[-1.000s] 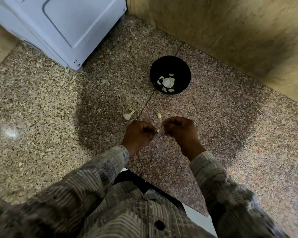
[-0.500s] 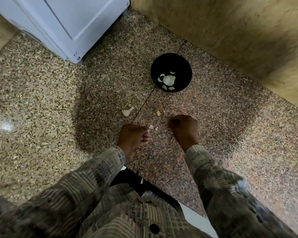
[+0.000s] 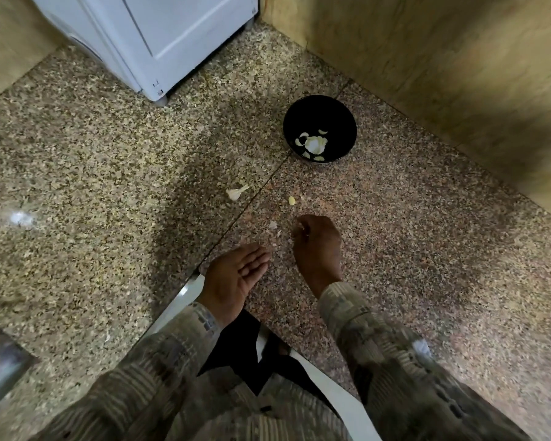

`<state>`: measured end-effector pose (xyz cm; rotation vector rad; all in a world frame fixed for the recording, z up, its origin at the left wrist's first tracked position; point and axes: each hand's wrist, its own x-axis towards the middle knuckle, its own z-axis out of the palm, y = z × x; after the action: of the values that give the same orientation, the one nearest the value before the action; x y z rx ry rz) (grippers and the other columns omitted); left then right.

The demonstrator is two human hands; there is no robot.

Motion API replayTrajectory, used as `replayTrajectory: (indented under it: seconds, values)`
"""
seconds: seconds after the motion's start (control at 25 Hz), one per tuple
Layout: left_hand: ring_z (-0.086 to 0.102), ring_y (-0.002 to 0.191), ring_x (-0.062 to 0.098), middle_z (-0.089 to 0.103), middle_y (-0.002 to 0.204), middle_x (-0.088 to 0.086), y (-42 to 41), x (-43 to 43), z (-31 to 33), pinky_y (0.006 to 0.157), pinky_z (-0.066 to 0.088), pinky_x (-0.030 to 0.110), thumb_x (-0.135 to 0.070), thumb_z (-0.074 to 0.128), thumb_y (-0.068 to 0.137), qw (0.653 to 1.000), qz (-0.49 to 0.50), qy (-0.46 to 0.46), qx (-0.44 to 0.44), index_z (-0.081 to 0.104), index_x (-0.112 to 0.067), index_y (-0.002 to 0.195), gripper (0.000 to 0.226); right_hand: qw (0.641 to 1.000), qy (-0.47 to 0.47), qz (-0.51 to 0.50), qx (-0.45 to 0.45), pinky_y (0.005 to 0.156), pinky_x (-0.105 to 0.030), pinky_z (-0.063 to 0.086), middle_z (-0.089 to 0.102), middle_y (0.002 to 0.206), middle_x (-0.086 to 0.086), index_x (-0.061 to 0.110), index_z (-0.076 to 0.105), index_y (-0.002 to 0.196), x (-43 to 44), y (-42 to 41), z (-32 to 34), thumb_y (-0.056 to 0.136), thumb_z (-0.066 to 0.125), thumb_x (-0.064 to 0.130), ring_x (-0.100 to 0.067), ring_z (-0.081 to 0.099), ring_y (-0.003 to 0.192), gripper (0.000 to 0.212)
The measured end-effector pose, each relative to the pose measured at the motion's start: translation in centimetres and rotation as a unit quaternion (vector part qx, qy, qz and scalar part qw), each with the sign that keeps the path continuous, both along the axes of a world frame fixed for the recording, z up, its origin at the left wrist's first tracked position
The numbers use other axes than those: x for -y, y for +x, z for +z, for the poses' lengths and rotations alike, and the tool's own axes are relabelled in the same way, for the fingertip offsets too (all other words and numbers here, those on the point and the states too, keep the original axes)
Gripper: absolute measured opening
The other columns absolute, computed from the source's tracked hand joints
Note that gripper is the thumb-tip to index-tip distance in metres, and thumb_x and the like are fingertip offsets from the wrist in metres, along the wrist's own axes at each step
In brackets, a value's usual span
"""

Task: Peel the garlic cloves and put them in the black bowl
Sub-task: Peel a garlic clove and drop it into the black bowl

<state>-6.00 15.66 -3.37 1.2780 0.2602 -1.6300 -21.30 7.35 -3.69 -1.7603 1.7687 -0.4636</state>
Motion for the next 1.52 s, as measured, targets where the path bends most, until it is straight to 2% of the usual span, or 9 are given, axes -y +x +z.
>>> replayTrajectory:
  seconds: [0.12,0.28,0.44,0.56,0.68,0.96,1.16,1.32,1.52]
  values:
    - [0.07,0.114,0.029,0.073,0.119,0.018,-0.7,-1.0,-0.3,0.105,0.051,0.042,-0.016,0.052,0.106,1.0,-0.005,-0.006,0.028,0.064,0.005,0.122,0.029,0.999,0.004,-0.033,0.014,0.078,-0.025,0.05,0.067,0.111,-0.002,0.017,0.068,0.124,3.1,-1.5,-0.2,0.093,0.074,0.025,-0.016,0.062,0.093,0.032]
    - [0.072,0.109,0.027,0.074,0.116,0.017,-2.0,0.1,-0.3,0.1,0.054,0.041,-0.014,0.051,0.106,0.995,-0.056,-0.02,0.078,0.067,0.003,0.118,0.026,0.999,0.008,0.031,0.001,0.079,-0.025,0.055,0.077,0.104,-0.003,0.02,0.078,0.111,6.5,-1.3,-0.4,0.093,0.07,0.017,-0.017,0.07,0.086,0.02]
    - [0.071,0.109,0.028,0.072,0.116,0.021,-2.4,1.5,0.6,0.102,0.054,0.043,-0.008,0.05,0.105,0.99,-0.088,-0.02,0.106,0.067,0.007,0.118,0.025,0.996,0.032,-0.057,0.064,0.077,-0.02,0.057,0.079,0.09,0.003,0.017,0.081,0.1,5.9,-1.9,0.0,0.094,0.071,0.022,-0.01,0.07,0.077,0.013]
    - [0.071,0.108,0.035,0.073,0.109,0.023,-2.0,3.2,0.4,0.1,0.055,0.047,-0.005,0.064,0.098,0.986,-0.089,-0.047,0.132,0.07,0.005,0.115,0.021,0.952,0.144,-0.161,0.215,0.074,-0.034,0.062,0.079,0.087,0.004,0.023,0.08,0.1,3.6,-2.2,1.1,0.094,0.074,0.024,-0.014,0.071,0.077,0.008]
    - [0.073,0.1,0.031,0.076,0.102,0.018,-2.1,5.1,0.6,0.093,0.059,0.046,-0.007,0.072,0.092,0.976,-0.127,-0.083,0.155,0.074,0.0,0.106,0.016,0.928,0.201,-0.156,0.271,0.076,-0.044,0.063,0.078,0.084,0.002,0.024,0.078,0.093,1.1,-1.5,2.3,0.095,0.073,0.027,-0.02,0.071,0.076,0.005]
    - [0.071,0.106,0.036,0.074,0.111,0.022,-1.8,7.4,-0.2,0.094,0.057,0.047,-0.007,0.069,0.093,0.967,-0.209,-0.106,0.103,0.075,0.001,0.106,0.017,0.904,0.214,-0.161,0.333,0.069,-0.025,0.057,0.079,0.088,-0.005,0.01,0.08,0.1,0.3,-1.4,2.9,0.095,0.071,0.013,-0.011,0.072,0.075,0.01]
    - [0.071,0.103,0.039,0.074,0.108,0.024,-1.5,9.2,-0.8,0.096,0.057,0.054,-0.009,0.064,0.098,0.952,-0.25,-0.108,0.137,0.073,0.004,0.108,0.019,0.848,0.246,-0.208,0.421,0.077,-0.039,0.056,0.076,0.095,-0.021,0.002,0.076,0.1,1.4,-0.8,1.9,0.099,0.063,0.008,-0.027,0.071,0.083,0.014]
    - [0.072,0.107,0.037,0.074,0.11,0.021,-1.0,10.6,-0.2,0.096,0.056,0.052,-0.008,0.059,0.101,0.948,-0.264,-0.117,0.134,0.074,0.003,0.11,0.021,0.887,0.212,-0.203,0.357,0.073,-0.034,0.059,0.079,0.089,-0.009,0.009,0.077,0.097,2.3,-0.2,2.1,0.101,0.063,0.013,-0.023,0.075,0.081,0.014]
    - [0.075,0.099,0.03,0.077,0.103,0.016,0.0,10.9,0.1,0.085,0.061,0.041,0.004,0.058,0.097,0.942,-0.275,-0.107,0.159,0.077,0.0,0.103,0.02,0.981,0.129,-0.066,0.129,0.05,-0.021,0.048,0.072,0.074,0.004,0.024,0.075,0.085,3.3,-0.4,2.2,0.093,0.071,0.021,-0.003,0.06,0.055,0.009]
